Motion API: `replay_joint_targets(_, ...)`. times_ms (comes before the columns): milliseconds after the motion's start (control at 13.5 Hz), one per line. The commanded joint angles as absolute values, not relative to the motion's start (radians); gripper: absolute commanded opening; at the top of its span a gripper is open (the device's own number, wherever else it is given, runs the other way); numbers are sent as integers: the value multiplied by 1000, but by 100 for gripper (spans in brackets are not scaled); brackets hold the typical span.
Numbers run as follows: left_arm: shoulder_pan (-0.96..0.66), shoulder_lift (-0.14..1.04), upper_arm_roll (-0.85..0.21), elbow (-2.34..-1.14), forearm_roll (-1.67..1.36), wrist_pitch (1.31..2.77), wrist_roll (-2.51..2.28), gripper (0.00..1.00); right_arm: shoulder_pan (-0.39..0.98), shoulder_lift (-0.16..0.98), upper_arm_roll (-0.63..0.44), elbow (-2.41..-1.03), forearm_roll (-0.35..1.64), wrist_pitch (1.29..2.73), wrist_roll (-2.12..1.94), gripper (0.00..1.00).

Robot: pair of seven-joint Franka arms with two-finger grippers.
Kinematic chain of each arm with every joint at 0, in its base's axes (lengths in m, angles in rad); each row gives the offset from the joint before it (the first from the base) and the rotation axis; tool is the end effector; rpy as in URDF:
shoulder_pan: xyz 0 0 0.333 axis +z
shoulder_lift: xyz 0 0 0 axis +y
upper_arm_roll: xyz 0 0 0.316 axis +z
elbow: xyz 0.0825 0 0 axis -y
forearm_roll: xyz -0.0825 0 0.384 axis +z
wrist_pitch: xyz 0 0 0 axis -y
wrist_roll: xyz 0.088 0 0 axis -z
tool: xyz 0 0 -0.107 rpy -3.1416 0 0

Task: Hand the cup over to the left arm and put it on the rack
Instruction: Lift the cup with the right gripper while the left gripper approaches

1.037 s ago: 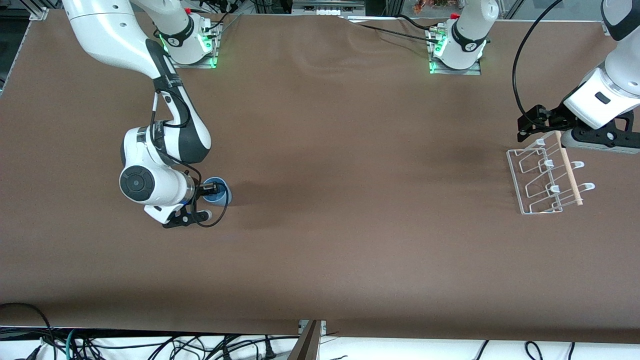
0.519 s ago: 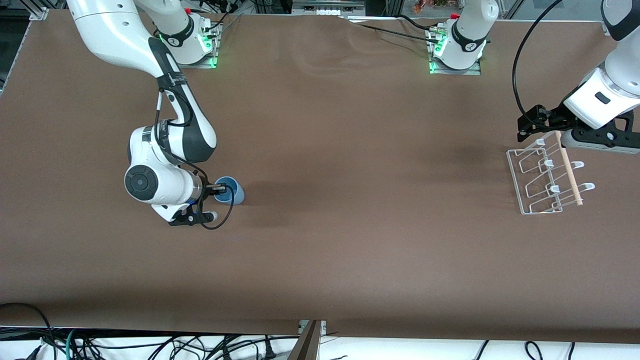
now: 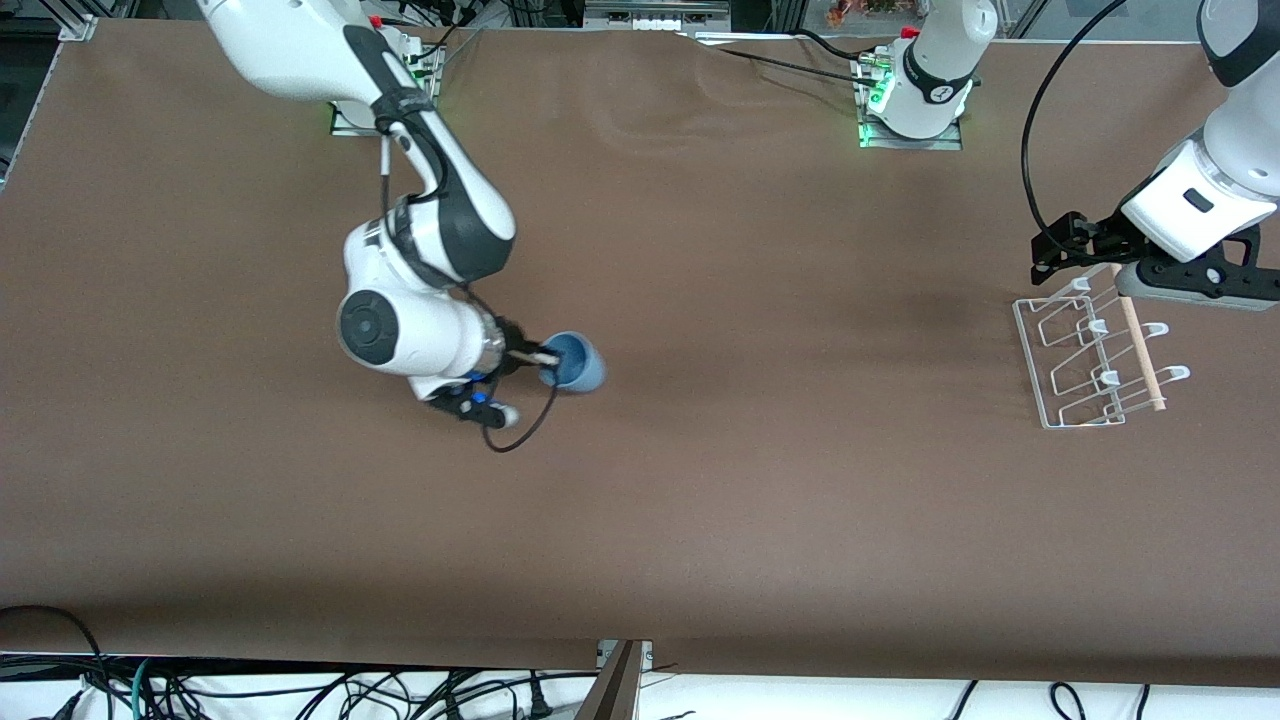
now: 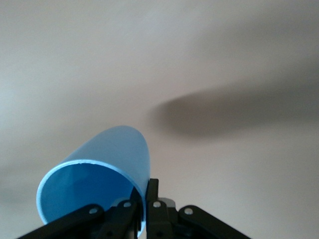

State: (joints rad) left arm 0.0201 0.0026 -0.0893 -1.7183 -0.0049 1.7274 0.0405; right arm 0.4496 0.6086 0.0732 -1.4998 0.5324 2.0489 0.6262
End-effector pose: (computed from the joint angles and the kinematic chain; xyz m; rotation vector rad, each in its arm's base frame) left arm 0.5627 -0.0394 0.5665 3.1317 -0.1708 0.0101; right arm 0.6022 0.3692 0.3158 -2.6647 0.5126 0.4499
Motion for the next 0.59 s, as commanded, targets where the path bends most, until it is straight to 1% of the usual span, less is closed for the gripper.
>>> replay_joint_targets(0,9,28,-91,-1707,-29,1692,98,100,445,638,119,-1419,756,2057,655,0)
replay_joint_targets(222,-12,93,-92,-1707,-66,1693,272,100,462,640,184,-1388,894,2066,682,0)
replay_joint_targets(370,-14,136,-91,-1707,-176,1701,391,100,512,655,196,-1303,904,2069,789,0)
replay_joint_targets(519,-47,150,-92,-1709,-254,1741,480,100,558,701,196,-1195,905,2069,872,0)
